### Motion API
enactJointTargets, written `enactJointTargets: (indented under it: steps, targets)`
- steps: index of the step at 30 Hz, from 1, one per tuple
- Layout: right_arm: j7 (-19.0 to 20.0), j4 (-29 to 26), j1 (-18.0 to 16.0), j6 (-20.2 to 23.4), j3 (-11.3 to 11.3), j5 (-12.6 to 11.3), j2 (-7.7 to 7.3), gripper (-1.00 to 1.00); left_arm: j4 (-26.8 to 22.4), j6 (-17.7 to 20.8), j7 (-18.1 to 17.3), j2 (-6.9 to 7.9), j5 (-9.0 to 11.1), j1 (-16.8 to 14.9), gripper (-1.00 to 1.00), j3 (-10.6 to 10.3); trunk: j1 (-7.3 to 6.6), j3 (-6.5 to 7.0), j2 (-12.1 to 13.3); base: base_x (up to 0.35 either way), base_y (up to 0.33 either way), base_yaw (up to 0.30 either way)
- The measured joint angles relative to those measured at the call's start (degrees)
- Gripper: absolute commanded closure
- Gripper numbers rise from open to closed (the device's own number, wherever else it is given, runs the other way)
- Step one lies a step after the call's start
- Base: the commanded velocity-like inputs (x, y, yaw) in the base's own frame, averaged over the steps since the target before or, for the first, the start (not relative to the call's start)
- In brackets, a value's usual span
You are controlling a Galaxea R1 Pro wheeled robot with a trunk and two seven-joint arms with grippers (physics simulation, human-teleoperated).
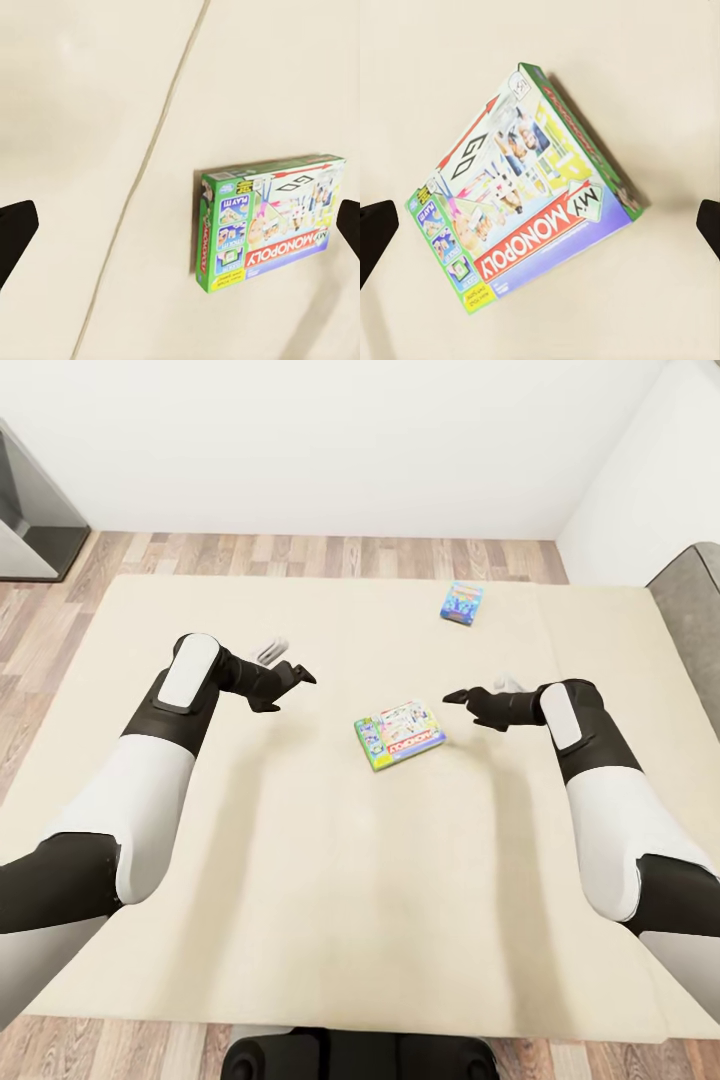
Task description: Put all the toys in the child's room - the three board games (two on the bed and one on the table), the two jigsaw puzzles on the table, and the tennis ball on the table - inside the toy box on the table in the child's room.
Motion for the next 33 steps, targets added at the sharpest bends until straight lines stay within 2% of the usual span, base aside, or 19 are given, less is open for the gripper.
enactJointTargets:
  steps: [7, 33]
  targets:
    - [0.12, -0.02, 0.01, -0.05, -0.02, -0.02, -0.03, -1.00, 0.00, 0.00, 0.00, 0.02, -0.06, 0.00, -1.00, 0.03, 1.54, -1.26, -2.81, 0.000, 0.000, 0.000]
    - [0.16, 0.84, 0.54, -0.03, 0.11, -0.22, 0.04, -1.00, 0.00, 0.00, -0.02, -0.06, -0.36, 0.07, -1.00, -0.03, 1.54, -1.26, -2.82, 0.000, 0.000, 0.000]
